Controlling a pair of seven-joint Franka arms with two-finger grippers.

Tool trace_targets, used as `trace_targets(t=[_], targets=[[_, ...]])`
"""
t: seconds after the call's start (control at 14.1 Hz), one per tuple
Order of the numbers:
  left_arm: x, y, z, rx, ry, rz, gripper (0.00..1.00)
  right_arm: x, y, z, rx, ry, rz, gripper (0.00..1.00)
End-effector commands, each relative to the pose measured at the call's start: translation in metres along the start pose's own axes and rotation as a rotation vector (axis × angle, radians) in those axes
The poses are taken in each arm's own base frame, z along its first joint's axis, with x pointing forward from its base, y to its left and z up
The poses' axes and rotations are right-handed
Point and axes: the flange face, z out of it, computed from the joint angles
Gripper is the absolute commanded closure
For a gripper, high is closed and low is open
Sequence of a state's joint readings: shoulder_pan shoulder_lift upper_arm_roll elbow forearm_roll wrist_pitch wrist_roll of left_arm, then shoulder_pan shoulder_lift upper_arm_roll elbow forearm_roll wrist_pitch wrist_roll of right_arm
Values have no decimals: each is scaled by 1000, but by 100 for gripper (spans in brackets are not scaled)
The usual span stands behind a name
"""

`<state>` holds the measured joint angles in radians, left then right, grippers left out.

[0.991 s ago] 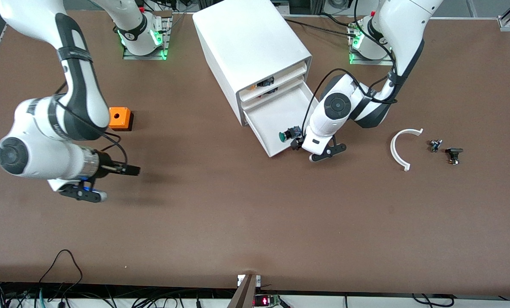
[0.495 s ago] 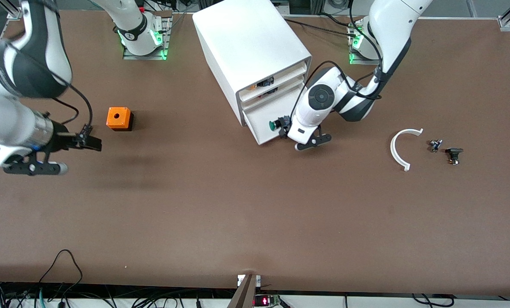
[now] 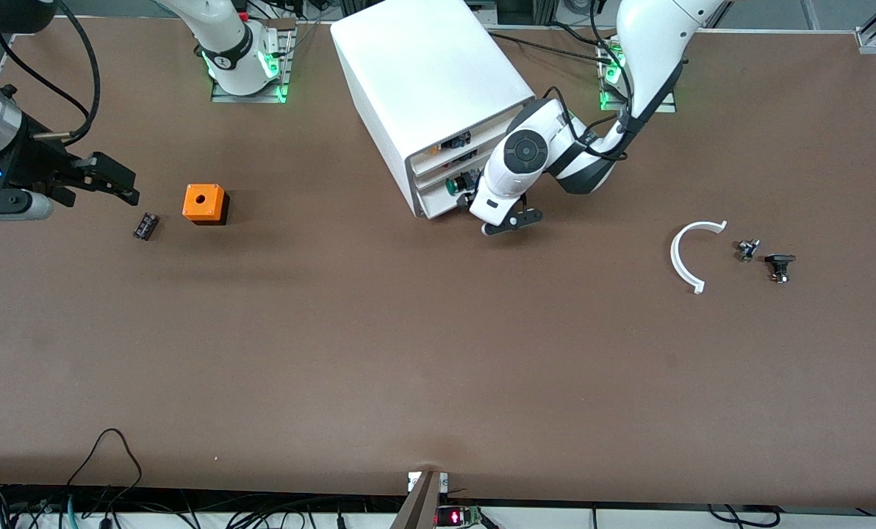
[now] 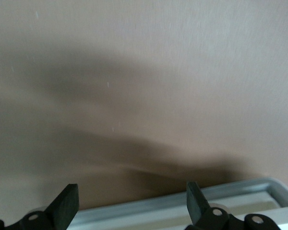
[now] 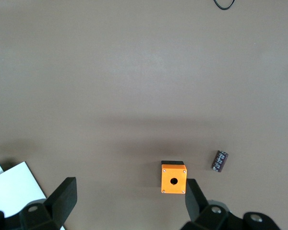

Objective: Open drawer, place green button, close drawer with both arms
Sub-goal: 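Push the drawer shut with the left gripper while the right gripper retracts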

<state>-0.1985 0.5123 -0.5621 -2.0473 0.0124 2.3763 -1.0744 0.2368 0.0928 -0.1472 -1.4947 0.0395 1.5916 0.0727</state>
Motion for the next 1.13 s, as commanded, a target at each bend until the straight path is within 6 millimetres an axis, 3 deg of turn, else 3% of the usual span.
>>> trace_targets(t=[0.0, 0.5, 0.71, 1.06], targets=[[-20, 6, 3, 13, -74, -22, 1, -5, -7, 6, -22, -9, -15, 0], [-35, 11, 3, 26, -90, -2, 1, -8, -11, 1, -49, 4, -13, 0], [-28, 9, -6, 34, -90, 13, 1, -23, -12, -19, -57, 45, -4, 0], [30, 0, -73, 115, -38, 166, 1, -29, 1, -24, -60, 67, 21, 0]])
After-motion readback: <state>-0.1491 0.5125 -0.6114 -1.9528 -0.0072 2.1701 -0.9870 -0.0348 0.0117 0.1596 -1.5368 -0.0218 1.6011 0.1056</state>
